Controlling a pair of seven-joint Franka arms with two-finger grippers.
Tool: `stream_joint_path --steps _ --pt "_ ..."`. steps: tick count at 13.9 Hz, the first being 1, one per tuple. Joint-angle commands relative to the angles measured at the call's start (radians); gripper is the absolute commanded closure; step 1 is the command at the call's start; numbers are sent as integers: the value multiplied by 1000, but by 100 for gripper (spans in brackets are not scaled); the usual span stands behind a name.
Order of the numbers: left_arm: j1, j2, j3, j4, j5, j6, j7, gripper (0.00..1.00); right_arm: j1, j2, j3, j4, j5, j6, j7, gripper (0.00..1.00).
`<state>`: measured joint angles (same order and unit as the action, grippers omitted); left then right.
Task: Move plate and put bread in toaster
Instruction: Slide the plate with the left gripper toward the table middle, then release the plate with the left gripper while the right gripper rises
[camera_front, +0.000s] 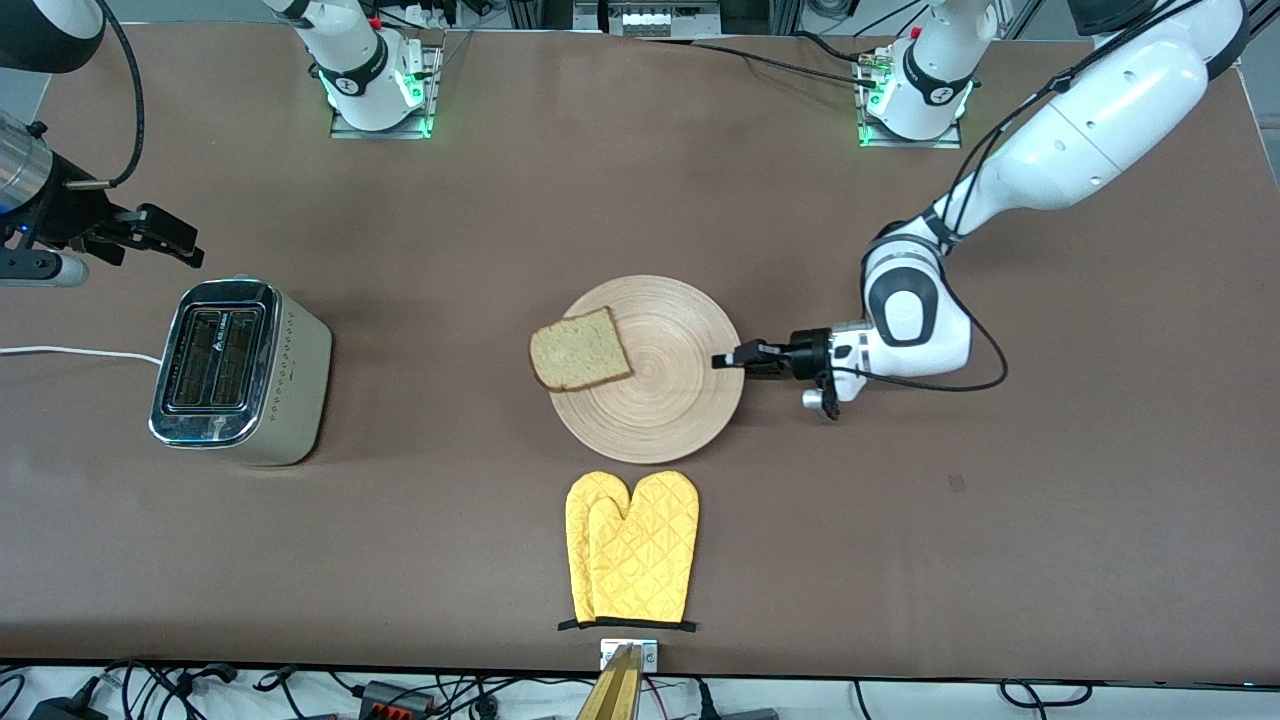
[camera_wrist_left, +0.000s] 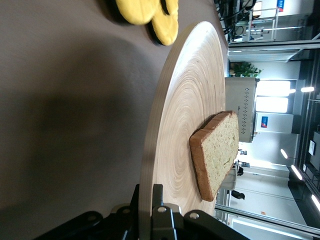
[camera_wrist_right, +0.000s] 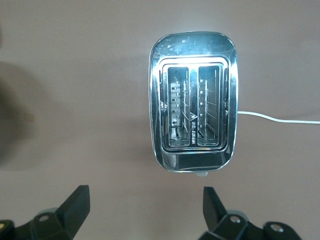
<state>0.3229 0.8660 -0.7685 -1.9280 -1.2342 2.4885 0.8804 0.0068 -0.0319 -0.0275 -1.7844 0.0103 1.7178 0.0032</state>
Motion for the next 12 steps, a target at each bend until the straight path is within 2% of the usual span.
stream_joint_path --steps 1,4,6,8,9,11,12 --pt "-13 41 4 33 -62 -5 98 99 10 6 1 11 -9 -14 -5 0" --pt "-54 39 38 49 -54 -5 100 99 9 17 1 11 -7 -12 -2 0" --pt "-108 37 95 69 -51 -7 106 99 9 21 1 11 -7 -14 -5 0" --pt "-122 38 101 76 -53 -7 103 99 9 24 1 11 -7 -20 -9 0" --pt "-122 37 101 76 -53 -7 95 92 9 27 1 11 -7 -20 -9 0" --pt "-122 37 103 75 -54 -7 83 27 9 29 1 11 -7 -20 -9 0" --pt "-117 34 103 72 -54 -7 86 0 9 27 1 11 -9 -20 -9 0"
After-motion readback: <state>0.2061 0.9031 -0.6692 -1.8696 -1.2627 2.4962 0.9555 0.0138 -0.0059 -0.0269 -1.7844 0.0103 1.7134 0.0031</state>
